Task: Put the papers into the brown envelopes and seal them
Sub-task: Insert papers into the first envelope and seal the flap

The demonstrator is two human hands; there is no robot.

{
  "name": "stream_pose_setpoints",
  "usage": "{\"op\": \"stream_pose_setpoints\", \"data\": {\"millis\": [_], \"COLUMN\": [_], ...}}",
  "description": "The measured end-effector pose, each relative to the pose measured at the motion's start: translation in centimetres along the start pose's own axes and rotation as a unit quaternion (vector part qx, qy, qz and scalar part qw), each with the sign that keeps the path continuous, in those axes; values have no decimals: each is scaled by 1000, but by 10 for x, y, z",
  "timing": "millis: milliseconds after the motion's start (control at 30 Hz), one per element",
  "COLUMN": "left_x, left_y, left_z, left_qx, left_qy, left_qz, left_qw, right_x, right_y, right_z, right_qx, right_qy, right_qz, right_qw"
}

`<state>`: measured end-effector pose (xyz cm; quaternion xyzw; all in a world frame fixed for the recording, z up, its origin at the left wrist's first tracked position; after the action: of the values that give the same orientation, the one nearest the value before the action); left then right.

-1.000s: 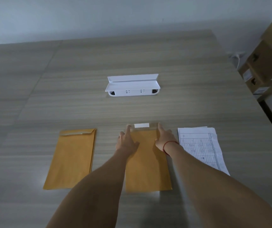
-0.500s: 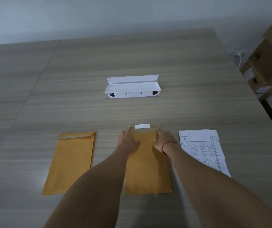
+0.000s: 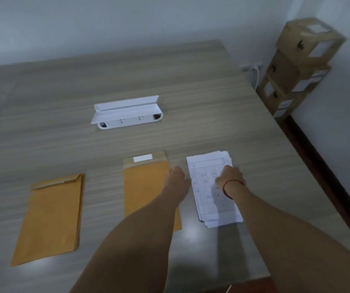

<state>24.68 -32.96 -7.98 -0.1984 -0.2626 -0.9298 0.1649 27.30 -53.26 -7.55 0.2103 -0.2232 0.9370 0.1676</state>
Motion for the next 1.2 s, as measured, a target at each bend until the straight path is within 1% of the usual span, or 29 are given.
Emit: {"op": "stream_pose_setpoints", "data": {"millis": [133,333,433,500,567,700,767,967,1067,1133,1200], "left_x": [6,13,13,12,12,12,11,11,10,12,14], "left_y": [19,26,23,22,22,21,20,18,18,18,18], "left_z": [-24,-34,-36,-37,-38,-40,-41,-42,-43,-43,-42], "left_qx": [29,61,73,86,92,91,89,83,88,92,93], "left_qy": [-10,1,1,-1,-3,-1,1,0,-3,-2,0], "left_qz": [7,42,52,54,59,63,65,61,62,65,67], "left_qw": [999,997,996,995,994,994,994,995,994,994,993], "right_x": [2,7,8,5,4,11,12,12,14,16,17], "right_y": [35,55,59,59,57,53,53,58,57,52,47], "right_z": [8,6,8,3,-4,2,1,-7,-8,-6,-4], "right_qx": [-25,-88,-148,-188,-197,-155,-144,-199,-182,-193,-242], "right_qy": [25,31,39,18,-5,42,50,17,7,22,40], "right_qz": [-42,-75,-98,-104,-109,-108,-104,-116,-106,-94,-81], "right_qw": [998,993,983,976,974,981,983,973,978,976,966]}}
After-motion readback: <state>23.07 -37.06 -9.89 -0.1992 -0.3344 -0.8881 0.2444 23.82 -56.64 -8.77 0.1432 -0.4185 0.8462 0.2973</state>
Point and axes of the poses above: each hand's wrist, its own x-axis away from the middle knuckle, its own z-axis out of the back of the hand, y = z × x, the point moved 10 cm from there along -x, towards the middle knuckle, and after that the axes turned 8 degrees about -x, right-handed, at the moved point
